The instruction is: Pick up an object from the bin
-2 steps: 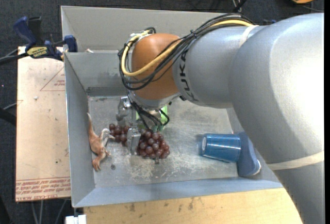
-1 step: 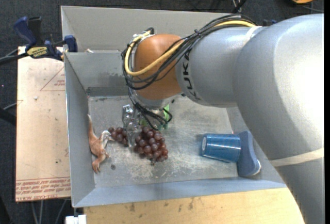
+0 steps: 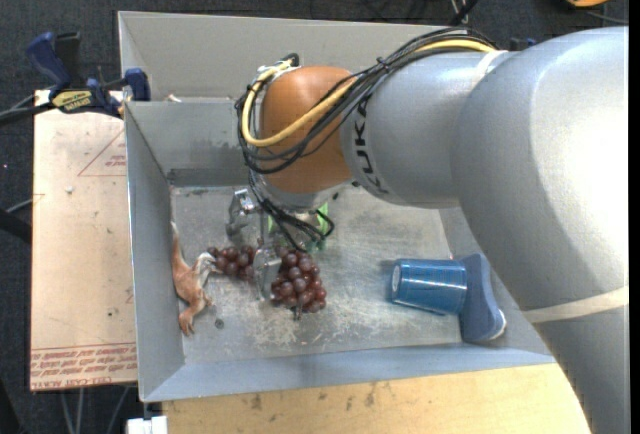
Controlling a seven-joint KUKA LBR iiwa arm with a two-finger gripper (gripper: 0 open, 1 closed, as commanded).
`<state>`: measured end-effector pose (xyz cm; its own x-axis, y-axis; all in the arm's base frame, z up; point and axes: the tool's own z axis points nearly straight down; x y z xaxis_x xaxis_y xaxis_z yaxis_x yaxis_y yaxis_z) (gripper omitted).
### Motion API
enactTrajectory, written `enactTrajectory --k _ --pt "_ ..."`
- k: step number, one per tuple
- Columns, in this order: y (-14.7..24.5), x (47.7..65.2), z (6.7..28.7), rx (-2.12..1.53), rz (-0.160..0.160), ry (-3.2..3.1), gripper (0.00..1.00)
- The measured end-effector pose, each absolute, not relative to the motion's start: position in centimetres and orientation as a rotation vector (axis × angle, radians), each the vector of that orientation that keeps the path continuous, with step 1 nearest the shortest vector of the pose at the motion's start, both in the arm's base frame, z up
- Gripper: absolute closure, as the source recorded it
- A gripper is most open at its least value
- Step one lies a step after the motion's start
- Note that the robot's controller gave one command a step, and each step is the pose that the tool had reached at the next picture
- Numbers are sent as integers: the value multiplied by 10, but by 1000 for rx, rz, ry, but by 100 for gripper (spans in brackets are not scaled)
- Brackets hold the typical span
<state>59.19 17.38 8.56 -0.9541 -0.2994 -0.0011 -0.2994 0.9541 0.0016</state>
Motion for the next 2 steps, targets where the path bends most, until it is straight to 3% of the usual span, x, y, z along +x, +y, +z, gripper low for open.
enactTrajectory --k 1,2 --pt "174 592 86 -476 4 3104 100" --pt "174 592 86 -476 4 3104 100"
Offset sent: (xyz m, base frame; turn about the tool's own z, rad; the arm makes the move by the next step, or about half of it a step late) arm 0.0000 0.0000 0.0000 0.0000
